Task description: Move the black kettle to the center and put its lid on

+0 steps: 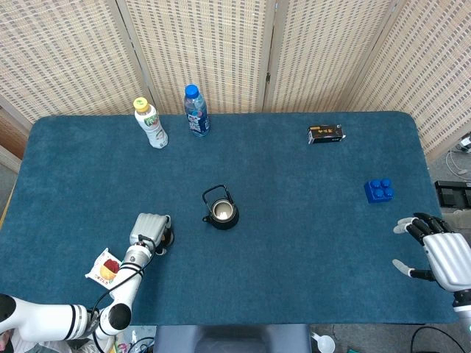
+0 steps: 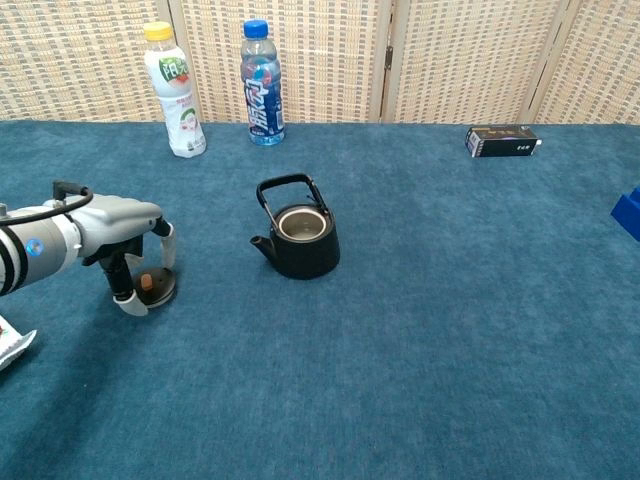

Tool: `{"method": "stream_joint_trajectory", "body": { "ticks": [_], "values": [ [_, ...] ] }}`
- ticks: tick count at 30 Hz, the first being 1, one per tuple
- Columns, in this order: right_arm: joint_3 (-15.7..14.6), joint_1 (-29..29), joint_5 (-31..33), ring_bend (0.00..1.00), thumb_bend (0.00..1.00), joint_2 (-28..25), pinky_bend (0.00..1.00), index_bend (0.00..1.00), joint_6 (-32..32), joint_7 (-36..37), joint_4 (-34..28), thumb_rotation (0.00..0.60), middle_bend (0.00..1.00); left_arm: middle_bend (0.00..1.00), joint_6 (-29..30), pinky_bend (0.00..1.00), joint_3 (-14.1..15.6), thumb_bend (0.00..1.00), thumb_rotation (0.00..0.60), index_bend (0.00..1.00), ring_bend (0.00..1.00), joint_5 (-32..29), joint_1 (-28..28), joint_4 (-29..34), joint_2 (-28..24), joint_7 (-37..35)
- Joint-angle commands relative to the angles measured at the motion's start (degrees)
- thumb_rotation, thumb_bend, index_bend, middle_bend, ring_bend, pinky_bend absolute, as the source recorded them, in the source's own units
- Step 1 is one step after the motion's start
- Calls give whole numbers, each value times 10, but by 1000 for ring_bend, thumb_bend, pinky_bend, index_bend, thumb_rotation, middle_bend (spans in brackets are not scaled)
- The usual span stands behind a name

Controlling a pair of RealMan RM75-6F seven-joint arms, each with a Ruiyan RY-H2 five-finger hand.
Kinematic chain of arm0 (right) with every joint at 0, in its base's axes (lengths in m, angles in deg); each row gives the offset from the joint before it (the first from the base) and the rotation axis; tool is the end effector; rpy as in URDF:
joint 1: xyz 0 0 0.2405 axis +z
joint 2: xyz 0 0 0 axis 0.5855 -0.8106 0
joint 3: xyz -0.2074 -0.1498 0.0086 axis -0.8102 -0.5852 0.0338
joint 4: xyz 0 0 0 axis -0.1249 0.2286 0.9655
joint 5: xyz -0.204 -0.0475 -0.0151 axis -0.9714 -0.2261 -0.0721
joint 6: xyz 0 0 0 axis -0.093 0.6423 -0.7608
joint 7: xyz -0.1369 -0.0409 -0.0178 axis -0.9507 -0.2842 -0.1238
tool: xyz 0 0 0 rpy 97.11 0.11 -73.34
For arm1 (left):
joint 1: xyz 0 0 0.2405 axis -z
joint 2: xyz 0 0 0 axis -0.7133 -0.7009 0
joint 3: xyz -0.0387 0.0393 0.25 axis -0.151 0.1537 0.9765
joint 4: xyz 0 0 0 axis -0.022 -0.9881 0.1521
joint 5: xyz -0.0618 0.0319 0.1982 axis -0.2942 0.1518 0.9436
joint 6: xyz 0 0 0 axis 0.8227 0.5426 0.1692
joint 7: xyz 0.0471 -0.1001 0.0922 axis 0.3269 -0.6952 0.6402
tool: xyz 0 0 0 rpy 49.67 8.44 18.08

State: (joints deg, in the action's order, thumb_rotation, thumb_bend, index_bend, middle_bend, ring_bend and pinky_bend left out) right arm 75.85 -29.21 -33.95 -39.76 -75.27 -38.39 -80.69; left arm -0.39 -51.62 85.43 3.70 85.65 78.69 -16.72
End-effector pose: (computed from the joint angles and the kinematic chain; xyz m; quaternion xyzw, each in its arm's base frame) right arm -0.2824 -0.1787 0.2049 0.6449 -0.3897 0.3538 0.5542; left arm -0.1575 0.3237 -0.0340 -0.7351 -0.4169 -0.1842 0.5019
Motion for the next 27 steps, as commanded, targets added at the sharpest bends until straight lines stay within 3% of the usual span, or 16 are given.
{"method": "stream_joint_trajectory", "body": {
  "ticks": [1,27],
  "values": [
    [0,0,-1,174,175,0,193,373,0,0,0,600,310,949,0,720,0,37,600,384,666,-2,0,-2,2,0],
    [2,-3,0,174,175,-2,193,373,-3,2,-1,600,310,952,1,720,0,37,600,439,667,0,0,-14,10,-2]
  ]
}}
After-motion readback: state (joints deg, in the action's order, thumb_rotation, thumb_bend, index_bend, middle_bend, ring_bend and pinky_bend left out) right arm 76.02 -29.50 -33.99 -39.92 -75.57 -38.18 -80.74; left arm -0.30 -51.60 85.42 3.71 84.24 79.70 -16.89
